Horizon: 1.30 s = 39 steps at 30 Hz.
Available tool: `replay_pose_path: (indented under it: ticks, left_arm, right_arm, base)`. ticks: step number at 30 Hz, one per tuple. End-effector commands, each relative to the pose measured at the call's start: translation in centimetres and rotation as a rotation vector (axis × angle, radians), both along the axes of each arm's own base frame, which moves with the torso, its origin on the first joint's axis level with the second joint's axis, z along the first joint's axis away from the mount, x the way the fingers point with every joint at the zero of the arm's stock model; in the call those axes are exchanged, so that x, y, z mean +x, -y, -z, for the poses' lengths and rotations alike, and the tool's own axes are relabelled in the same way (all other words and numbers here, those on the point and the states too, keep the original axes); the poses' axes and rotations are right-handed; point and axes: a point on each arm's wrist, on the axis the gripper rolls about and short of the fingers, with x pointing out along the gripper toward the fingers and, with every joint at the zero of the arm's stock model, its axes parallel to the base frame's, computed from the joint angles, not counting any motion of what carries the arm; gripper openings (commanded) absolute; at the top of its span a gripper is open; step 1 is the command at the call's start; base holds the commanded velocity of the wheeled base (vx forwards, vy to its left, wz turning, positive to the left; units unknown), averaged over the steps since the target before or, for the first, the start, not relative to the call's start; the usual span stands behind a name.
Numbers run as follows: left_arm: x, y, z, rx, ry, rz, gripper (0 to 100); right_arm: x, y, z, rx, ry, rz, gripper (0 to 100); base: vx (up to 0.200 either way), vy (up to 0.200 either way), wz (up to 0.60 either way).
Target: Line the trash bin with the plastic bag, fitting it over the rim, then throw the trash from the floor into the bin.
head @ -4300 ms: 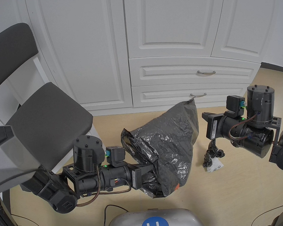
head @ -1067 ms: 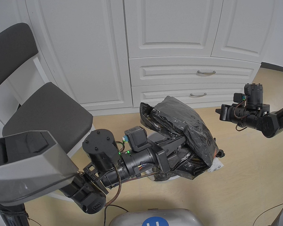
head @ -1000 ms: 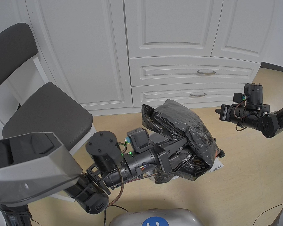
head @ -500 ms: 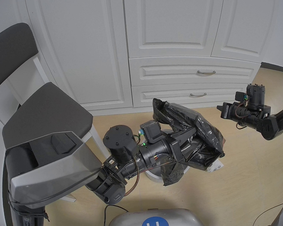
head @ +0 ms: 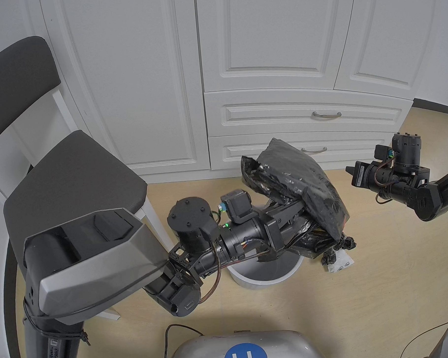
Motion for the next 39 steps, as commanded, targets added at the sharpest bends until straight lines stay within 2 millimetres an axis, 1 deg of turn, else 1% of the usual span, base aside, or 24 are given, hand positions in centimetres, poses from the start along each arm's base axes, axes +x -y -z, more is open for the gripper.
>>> replay_pose_path:
  ticks: [1, 2, 3, 4, 6, 8, 9, 11, 13, 15, 16, 17, 18, 22, 24, 30, 32, 34, 36, 38, 39]
  left_arm:
    - [-0.5, -0.8, 4.2, 0.093, -0.105, -0.019, 0]
    - [-0.8, -1.0, 4.5, 0.105, -0.119, -0.024, 0]
    - [-1.7, -1.6, 5.3, 0.140, -0.160, -0.045, 0]
    - [-2.4, -2.2, 5.7, 0.164, -0.186, -0.069, 0]
    - [-3.8, -4.0, 6.2, 0.215, -0.244, -0.110, 0]
    - [-5.0, -6.5, 6.5, 0.267, -0.307, -0.147, 0]
    - [-5.7, -8.4, 6.4, 0.289, -0.343, -0.175, 0]
    - [-6.9, -10.5, 6.2, 0.320, -0.389, -0.202, 0]
    - [-8.4, -12.0, 6.4, 0.361, -0.431, -0.211, 0]
    - [-8.4, -12.1, 6.4, 0.362, -0.432, -0.213, 0]
    - [-9.5, -13.3, 6.4, 0.394, -0.458, -0.225, 0]
    - [-9.6, -13.5, 6.4, 0.395, -0.461, -0.228, 0]
    - [-9.3, -14.2, 6.6, 0.395, -0.473, -0.255, 0]
    - [-8.8, -14.9, 6.8, 0.394, -0.487, -0.284, 0]
    - [-8.7, -15.0, 6.8, 0.392, -0.488, -0.287, 0]
    - [-8.3, -14.9, 6.7, 0.379, -0.487, -0.295, 0]
    - [-8.2, -15.0, 7.0, 0.383, -0.493, -0.298, 0]
    - [-8.3, -15.2, 7.1, 0.389, -0.503, -0.293, 0]
    - [-8.5, -15.3, 7.2, 0.394, -0.508, -0.277, 0]
    - [-8.9, -15.4, 7.5, 0.406, -0.524, -0.259, 0]
    - [-8.9, -15.4, 7.6, 0.409, -0.528, -0.259, 0]
  right_arm:
    - [0.0, 0.0, 0.1, 0.000, -0.002, 0.001, 0]
    - [0.0, 0.0, 0.2, -0.001, -0.005, 0.001, 0]
    - [0.1, 0.0, 0.3, -0.001, -0.009, 0.001, 0]
    - [0.3, 0.0, 0.5, -0.003, -0.013, 0.000, 0]
    - [0.4, 0.0, 0.7, -0.004, -0.017, 0.000, 0]
    - [0.5, -0.1, 0.7, -0.004, -0.019, -0.001, 0]
    - [0.6, -0.1, 0.9, -0.004, -0.022, -0.003, 0]
    - [0.6, -0.5, 1.1, -0.006, -0.028, -0.012, 0]
    - [0.6, -0.8, 1.3, -0.007, -0.034, -0.020, 0]
    - [0.7, -0.8, 1.3, -0.008, -0.035, -0.020, 0]
    - [0.7, -1.3, 1.7, -0.011, -0.045, -0.034, 0]
    - [0.7, -1.3, 1.7, -0.011, -0.045, -0.034, 0]
    - [0.6, -1.5, 1.8, -0.009, -0.051, -0.040, 0]
    - [0.4, -2.5, 2.2, -0.002, -0.064, -0.087, 0]
    - [0.7, -2.7, 2.9, -0.002, -0.083, -0.097, 0]
    - [0.5, -2.8, 3.6, -0.011, -0.125, -0.104, 0]
    - [0.5, -3.5, 3.6, -0.008, -0.120, -0.122, 0]
    - [0.6, -4.3, 4.1, -0.006, -0.131, -0.146, 0]
    - [0.6, -5.7, 5.1, 0.005, -0.158, -0.178, 0]
    - [1.1, -8.8, 7.1, 0.078, -0.213, -0.220, 0]
    - [1.3, -9.3, 7.3, 0.091, -0.215, -0.222, 0]
  base:
    - [0.000, 0.000, 0.00]
    - [0.000, 0.000, 0.00]
    - [0.000, 0.000, 0.00]
    - [0.000, 0.000, 0.00]
    - [0.000, 0.000, 0.00]
    - [0.000, 0.000, 0.00]
    - [0.000, 0.000, 0.00]
    - [0.000, 0.000, 0.00]
    - [0.000, 0.000, 0.00]
    - [0.000, 0.000, 0.00]
    - [0.000, 0.000, 0.00]
    - [0.000, 0.000, 0.00]
    - [0.000, 0.000, 0.00]
    - [0.000, 0.000, 0.00]
    - [0.000, 0.000, 0.00]
    - [0.000, 0.000, 0.00]
    - [0.000, 0.000, 0.00]
    - [0.000, 0.000, 0.00]
    - [0.000, 0.000, 0.00]
    - [0.000, 0.000, 0.00]
    - [0.000, 0.000, 0.00]
